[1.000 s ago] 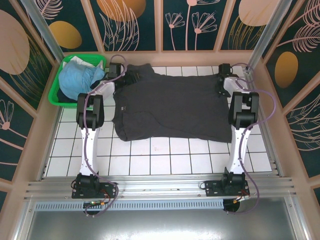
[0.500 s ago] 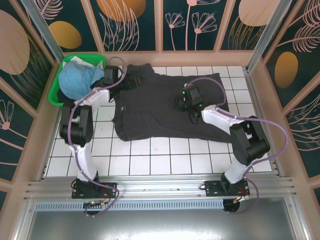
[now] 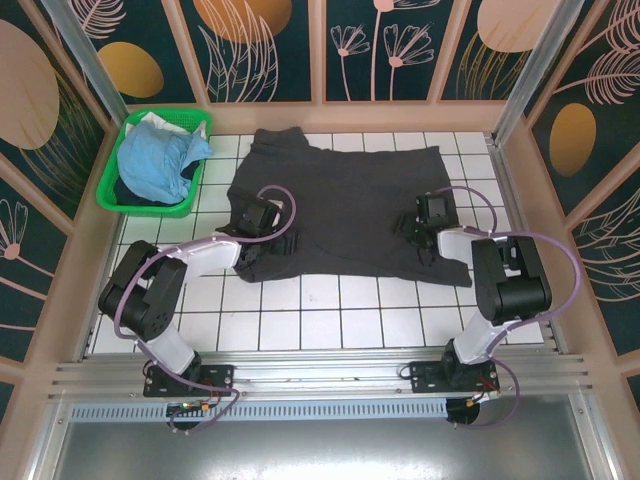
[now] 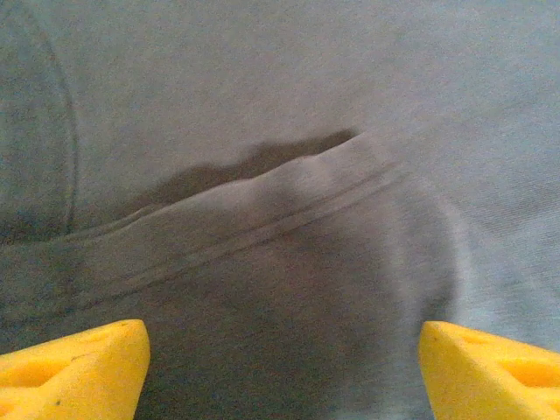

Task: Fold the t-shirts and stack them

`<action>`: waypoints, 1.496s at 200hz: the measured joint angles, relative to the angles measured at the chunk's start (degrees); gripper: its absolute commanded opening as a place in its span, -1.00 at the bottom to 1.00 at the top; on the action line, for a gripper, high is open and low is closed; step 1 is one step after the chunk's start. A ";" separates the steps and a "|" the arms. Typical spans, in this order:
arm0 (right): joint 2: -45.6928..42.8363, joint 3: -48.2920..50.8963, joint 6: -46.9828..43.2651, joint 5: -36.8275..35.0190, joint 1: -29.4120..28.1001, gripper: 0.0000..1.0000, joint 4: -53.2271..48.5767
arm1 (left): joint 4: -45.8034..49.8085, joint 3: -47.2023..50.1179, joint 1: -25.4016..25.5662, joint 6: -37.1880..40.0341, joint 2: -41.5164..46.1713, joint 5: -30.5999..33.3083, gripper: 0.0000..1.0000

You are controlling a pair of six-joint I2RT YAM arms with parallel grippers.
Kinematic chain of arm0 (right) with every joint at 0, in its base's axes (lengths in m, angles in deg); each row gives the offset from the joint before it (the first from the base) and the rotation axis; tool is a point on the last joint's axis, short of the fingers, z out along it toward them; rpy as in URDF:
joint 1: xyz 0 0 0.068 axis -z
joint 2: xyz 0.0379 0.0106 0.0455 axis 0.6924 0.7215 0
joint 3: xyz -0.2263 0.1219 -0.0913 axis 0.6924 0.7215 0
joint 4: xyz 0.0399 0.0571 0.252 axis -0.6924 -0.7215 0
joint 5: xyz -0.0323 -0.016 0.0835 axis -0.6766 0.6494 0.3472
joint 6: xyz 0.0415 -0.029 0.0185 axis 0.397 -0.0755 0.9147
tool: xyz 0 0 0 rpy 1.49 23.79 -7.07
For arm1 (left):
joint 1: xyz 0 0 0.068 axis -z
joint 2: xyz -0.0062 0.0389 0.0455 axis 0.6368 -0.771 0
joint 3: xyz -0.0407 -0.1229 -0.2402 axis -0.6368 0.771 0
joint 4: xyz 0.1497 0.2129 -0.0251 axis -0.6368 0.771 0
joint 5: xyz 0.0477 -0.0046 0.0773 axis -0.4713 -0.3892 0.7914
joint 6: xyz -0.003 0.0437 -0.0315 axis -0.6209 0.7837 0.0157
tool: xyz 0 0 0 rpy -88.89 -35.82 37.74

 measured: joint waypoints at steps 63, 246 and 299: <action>-2.12 3.98 0.20 3.96 2.78 0.24 3.65 | 2.08 -9.33 -0.02 0.26 -9.73 6.05 -0.12; -3.13 6.75 1.51 8.90 4.74 0.29 8.26 | 17.97 -6.67 7.89 -8.17 5.31 8.50 -0.86; -2.43 6.36 1.64 8.94 4.79 0.31 8.52 | 20.76 -1.22 8.76 -11.93 12.59 7.98 -1.00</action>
